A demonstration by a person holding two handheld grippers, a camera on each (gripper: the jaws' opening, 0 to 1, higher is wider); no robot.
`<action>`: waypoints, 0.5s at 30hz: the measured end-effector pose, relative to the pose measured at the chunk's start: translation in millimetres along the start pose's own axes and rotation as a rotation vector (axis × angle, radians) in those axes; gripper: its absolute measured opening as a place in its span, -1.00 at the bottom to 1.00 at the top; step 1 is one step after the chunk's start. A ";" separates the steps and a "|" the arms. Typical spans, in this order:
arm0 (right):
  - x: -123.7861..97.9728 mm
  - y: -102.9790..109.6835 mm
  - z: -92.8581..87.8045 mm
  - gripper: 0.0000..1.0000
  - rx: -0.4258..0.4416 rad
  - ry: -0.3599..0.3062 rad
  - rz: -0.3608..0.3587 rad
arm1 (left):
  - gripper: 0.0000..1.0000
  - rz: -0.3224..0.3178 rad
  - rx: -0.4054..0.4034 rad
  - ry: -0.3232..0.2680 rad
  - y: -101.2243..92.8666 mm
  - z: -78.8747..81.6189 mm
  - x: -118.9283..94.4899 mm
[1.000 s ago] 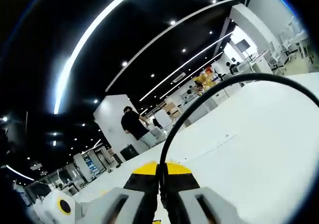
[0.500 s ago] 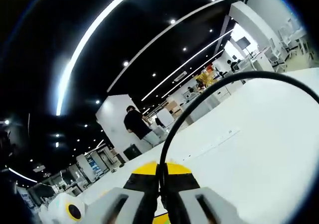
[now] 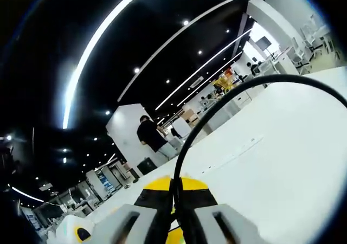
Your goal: Find the data cable on the table. Grasp the USB connector end of the cable and insert it into the USB port on the table
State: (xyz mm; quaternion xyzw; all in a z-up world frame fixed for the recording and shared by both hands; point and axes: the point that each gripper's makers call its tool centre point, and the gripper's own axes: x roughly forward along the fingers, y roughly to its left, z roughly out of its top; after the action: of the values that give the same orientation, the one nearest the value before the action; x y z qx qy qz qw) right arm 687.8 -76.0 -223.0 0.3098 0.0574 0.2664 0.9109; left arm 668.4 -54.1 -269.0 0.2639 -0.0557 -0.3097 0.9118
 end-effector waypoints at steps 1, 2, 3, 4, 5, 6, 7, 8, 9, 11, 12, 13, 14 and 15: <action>-0.4 0.4 -0.2 -0.89 0.001 -0.001 0.001 | -0.73 0.002 0.001 0.000 0.7 0.0 -0.2; -0.8 0.8 -0.3 -0.89 0.001 -0.002 0.002 | -0.74 0.005 0.002 -0.001 1.3 0.0 -0.4; -1.2 1.2 -0.5 -0.89 0.002 -0.003 0.002 | -0.75 0.007 0.004 -0.001 2.0 0.1 -0.6; -1.6 1.7 -0.6 -0.89 0.003 -0.004 0.003 | -0.76 0.009 0.005 -0.001 2.6 0.1 -0.8; -2.0 2.0 -0.7 -0.89 0.003 -0.006 0.003 | -0.77 0.014 0.005 -0.001 3.7 0.0 -1.1; -2.4 2.1 -0.5 -0.89 0.004 -0.008 0.003 | -0.78 0.018 0.006 -0.003 4.9 0.0 -1.5; -2.9 2.3 -0.4 -0.89 0.005 -0.009 0.003 | -0.79 0.021 0.004 -0.006 6.0 0.2 -1.8; -3.4 2.3 -0.2 -0.89 0.007 -0.011 0.003 | -0.79 0.025 0.000 -0.008 7.1 0.4 -2.0; -3.9 2.4 -0.2 -0.89 0.009 -0.013 0.003 | -0.81 0.028 -0.003 -0.011 8.2 0.5 -2.3; -4.9 2.2 -0.6 -0.89 0.015 -0.016 0.003 | -0.82 0.034 -0.003 -0.012 9.7 0.3 -2.3; -5.5 2.1 -1.1 -0.89 0.020 -0.017 0.003 | -0.82 0.036 -0.002 -0.011 10.4 0.1 -1.7; -5.9 1.9 -1.3 -0.89 0.023 -0.018 0.003 | -0.83 0.037 -0.001 -0.011 10.7 0.0 -1.5; -6.4 1.7 -1.7 -0.89 0.026 -0.020 0.003 | -0.84 0.039 0.001 -0.012 11.2 -0.3 -1.4; -6.7 1.5 -2.1 -0.89 0.031 -0.021 0.003 | -0.84 0.041 0.003 -0.012 11.8 -0.5 -1.3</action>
State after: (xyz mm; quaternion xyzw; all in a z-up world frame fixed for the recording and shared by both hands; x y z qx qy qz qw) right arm 680.8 -77.3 -224.2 0.3266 0.0516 0.2638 0.9062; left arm 673.8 -45.2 -263.2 0.2623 -0.0670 -0.2925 0.9171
